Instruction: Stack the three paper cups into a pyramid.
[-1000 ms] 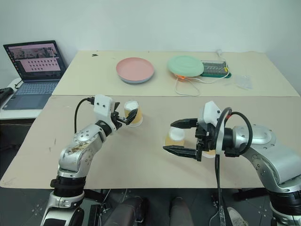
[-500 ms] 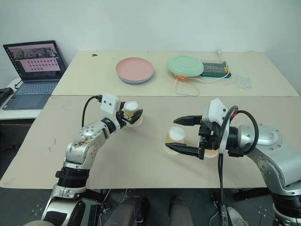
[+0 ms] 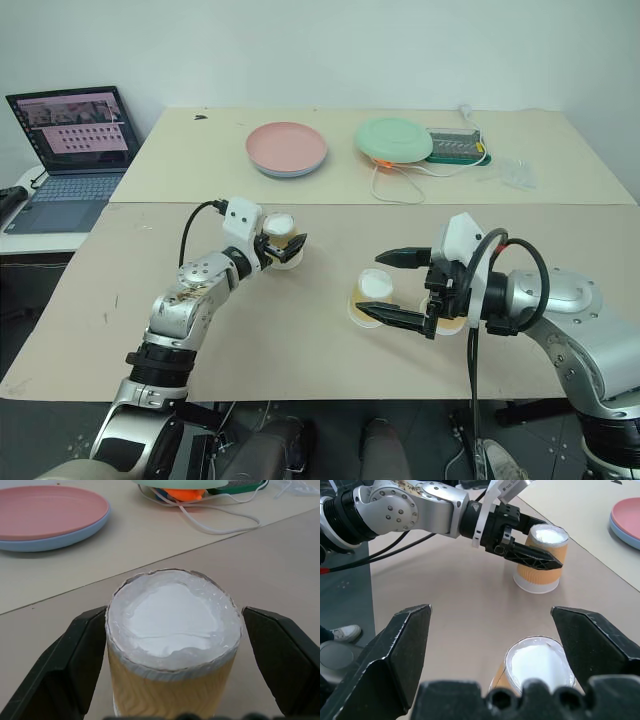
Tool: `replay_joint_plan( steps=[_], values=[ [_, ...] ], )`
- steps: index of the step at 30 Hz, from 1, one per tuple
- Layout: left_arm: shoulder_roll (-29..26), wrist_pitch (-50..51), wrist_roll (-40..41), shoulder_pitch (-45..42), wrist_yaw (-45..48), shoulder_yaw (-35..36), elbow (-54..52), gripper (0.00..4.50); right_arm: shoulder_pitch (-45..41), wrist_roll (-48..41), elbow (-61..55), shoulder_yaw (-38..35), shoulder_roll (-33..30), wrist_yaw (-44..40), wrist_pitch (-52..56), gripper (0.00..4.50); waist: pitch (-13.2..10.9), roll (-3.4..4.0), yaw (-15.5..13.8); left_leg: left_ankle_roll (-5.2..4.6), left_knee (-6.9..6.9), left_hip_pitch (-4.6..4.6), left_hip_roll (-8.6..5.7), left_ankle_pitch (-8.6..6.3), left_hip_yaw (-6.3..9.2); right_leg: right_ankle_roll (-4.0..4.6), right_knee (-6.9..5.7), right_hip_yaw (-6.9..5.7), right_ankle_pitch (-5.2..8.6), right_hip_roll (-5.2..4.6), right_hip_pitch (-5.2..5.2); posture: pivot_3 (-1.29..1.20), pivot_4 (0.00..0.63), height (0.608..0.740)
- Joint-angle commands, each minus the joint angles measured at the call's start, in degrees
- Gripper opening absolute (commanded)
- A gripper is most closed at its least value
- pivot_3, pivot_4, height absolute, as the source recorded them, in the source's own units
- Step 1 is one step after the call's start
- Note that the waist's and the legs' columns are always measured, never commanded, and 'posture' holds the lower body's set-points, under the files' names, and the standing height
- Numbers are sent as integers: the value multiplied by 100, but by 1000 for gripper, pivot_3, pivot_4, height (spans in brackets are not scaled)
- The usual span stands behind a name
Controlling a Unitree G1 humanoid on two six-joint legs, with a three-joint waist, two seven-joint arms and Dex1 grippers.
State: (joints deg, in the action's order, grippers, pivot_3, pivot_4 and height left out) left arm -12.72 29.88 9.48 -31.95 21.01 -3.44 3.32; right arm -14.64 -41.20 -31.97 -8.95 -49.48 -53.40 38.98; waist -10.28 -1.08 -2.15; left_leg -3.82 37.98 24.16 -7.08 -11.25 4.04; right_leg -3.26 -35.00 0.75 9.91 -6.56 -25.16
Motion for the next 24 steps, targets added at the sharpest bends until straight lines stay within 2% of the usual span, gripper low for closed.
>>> replay_joint_plan(
  steps=[1, 2, 3, 4, 5, 11, 14, 16, 20, 24],
  values=[
    [39, -203, 34, -219, 30, 93, 11, 3680, -36, 8, -109, -54, 26, 40, -152, 4500, 0, 0, -6, 0, 0, 0, 0, 0, 0, 0, 0, 0, 0, 0, 0, 0, 150, 715],
    [31, -204, 25, -223, 45, 95, 17, 3201, -35, -6, -132, -64, 30, 54, -139, 4500, 0, 0, -7, 0, 0, 0, 0, 0, 0, 0, 0, 0, 0, 0, 0, 0, 150, 715],
    [23, -207, 15, -224, 58, 91, 18, 2974, -34, -16, -147, -72, 33, 62, -130, 4500, 0, 0, -7, 0, 0, 0, 0, 0, 0, 0, 1, 0, 0, 0, 0, 0, 150, 715],
    [6, -201, 1, -223, 81, 78, 17, 2422, -26, -20, -163, -77, 35, 67, -126, 4500, 0, 0, -7, 0, 0, 0, 0, 0, 0, 0, 1, 0, 0, 0, 0, 0, 150, 715],
    [-7, -202, -8, -222, 100, 72, 13, 2300, -16, -17, -169, -79, 36, 69, -128, 4500, 0, 0, -7, 0, 0, 0, 0, 0, 0, 0, 1, 0, 0, 0, 0, 0, 150, 715],
    [-205, -164, 60, -244, 261, 214, -56, 2300, 11, 24, -179, -52, 59, 118, -152, 4500, 0, 0, 5, 0, 0, 0, 0, 0, 0, 0, 0, 0, 0, 0, -1, 0, 150, 715],
    [-501, -328, 284, -212, 751, 373, -214, 2300, -4, 77, -173, -23, 71, 144, -171, 4500, 0, 0, 9, 0, 0, 0, 1, 0, 0, 0, -1, 0, -1, 1, -2, 0, 150, 715],
    [-889, -146, 794, -137, 1500, 608, -362, 2300, -8, 91, -165, -13, 84, 150, -179, 4500, 0, 0, 14, 0, 0, 0, 0, 0, 0, 0, -1, 1, -1, 2, -5, 0, 150, 715],
    [-1860, 133, 1499, 117, 3129, 574, -576, 2300, -63, 242, -25, 82, 104, 140, -257, 4500, 1, 3, 92, 0, 0, 2, 1, 0, 0, 2, -3, 1, -1, 2, -11, 0, 150, 715],
    [-2237, 237, 1659, 183, 3801, 318, -631, 2300, -112, 293, 36, 118, 140, 126, -297, 4500, 1, 3, 82, 1, 0, -1, -1, 0, 2, 2, -1, -1, -1, 0, -4, 0, 150, 715]
  ],
)
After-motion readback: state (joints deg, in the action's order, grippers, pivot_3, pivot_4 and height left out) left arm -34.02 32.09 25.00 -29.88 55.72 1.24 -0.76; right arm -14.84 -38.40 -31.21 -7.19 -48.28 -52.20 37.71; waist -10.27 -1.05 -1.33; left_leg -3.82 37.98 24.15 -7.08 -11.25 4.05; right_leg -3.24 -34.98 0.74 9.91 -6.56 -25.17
